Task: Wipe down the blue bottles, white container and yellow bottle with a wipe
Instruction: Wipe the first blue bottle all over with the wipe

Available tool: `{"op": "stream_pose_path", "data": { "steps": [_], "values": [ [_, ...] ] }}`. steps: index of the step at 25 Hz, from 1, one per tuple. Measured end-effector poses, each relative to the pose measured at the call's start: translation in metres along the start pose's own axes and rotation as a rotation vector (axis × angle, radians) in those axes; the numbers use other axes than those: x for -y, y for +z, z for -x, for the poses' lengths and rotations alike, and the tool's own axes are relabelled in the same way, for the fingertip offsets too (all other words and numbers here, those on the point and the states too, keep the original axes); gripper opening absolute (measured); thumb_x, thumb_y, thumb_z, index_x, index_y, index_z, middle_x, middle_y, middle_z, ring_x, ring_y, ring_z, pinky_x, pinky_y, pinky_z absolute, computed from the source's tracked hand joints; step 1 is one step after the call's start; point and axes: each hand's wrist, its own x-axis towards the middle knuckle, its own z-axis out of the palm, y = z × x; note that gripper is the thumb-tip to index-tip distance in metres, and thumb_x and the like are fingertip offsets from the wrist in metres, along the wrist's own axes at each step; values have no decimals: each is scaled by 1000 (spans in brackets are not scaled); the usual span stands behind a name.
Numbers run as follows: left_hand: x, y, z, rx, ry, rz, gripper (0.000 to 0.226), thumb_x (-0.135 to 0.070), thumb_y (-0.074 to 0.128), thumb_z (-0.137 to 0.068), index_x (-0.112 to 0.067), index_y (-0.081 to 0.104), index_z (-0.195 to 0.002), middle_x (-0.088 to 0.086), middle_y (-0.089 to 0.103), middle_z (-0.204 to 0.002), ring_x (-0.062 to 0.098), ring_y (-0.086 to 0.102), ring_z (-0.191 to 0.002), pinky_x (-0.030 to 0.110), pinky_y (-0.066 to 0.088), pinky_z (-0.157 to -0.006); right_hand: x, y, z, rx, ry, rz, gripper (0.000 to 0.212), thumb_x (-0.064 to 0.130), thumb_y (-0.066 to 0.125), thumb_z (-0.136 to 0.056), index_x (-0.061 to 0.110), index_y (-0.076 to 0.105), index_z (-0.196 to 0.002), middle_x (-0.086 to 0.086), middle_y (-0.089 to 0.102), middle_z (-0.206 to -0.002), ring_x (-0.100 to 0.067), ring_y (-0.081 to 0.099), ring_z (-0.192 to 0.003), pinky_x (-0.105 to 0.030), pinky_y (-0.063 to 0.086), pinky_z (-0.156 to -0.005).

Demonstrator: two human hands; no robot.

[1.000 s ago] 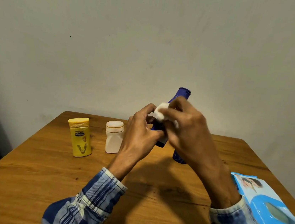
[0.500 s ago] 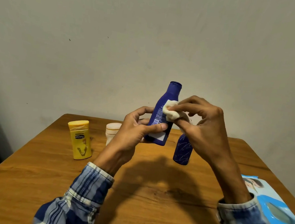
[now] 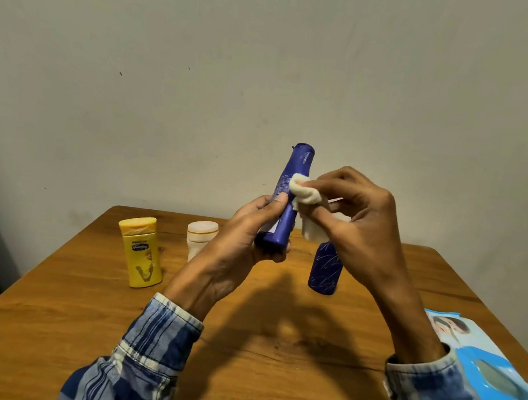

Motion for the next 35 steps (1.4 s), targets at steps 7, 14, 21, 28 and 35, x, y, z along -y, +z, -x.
{"op": "stream_pose_path", "data": {
  "steps": [7,14,21,28,35],
  "values": [
    [1,1,-1,27,-12,106,38,-38,49,-104,-10,62,-126,10,63,-97,14,54,-64,28,46,-59,11,4,3,171,-59,-15,25,18,75,-89,29,72,-111,3,64,-102,-12,64,-98,-25,57,-79],
    [3,1,-1,16,11,125,38,-38,56,-91,-14,65,-119,11,65,-97,18,61,-76,39,48,-77,9,4,4,230,-56,27,21,16,77,-86,20,75,-107,4,64,-101,-12,64,-96,-28,58,-77],
    [3,2,-4,-89,22,146,45,-32,57,-97,-5,56,-133,13,63,-110,23,57,-90,37,46,-77,5,3,3,152,-3,59,17,23,77,-86,16,77,-102,7,65,-98,-10,64,-92,-29,59,-74],
    [2,4,-3,-94,-11,299,46,-43,56,-98,-8,63,-127,15,70,-99,29,62,-95,45,49,-89,10,7,3,236,37,-70,21,24,79,-82,17,77,-103,5,67,-100,-13,67,-94,-30,60,-77],
    [2,8,-2,-87,-37,479,44,-42,55,-100,-8,62,-128,12,70,-90,16,67,-74,34,50,-73,7,16,5,66,27,87,17,20,79,-86,12,78,-102,5,67,-95,-9,66,-85,-22,57,-70]
  ]
}}
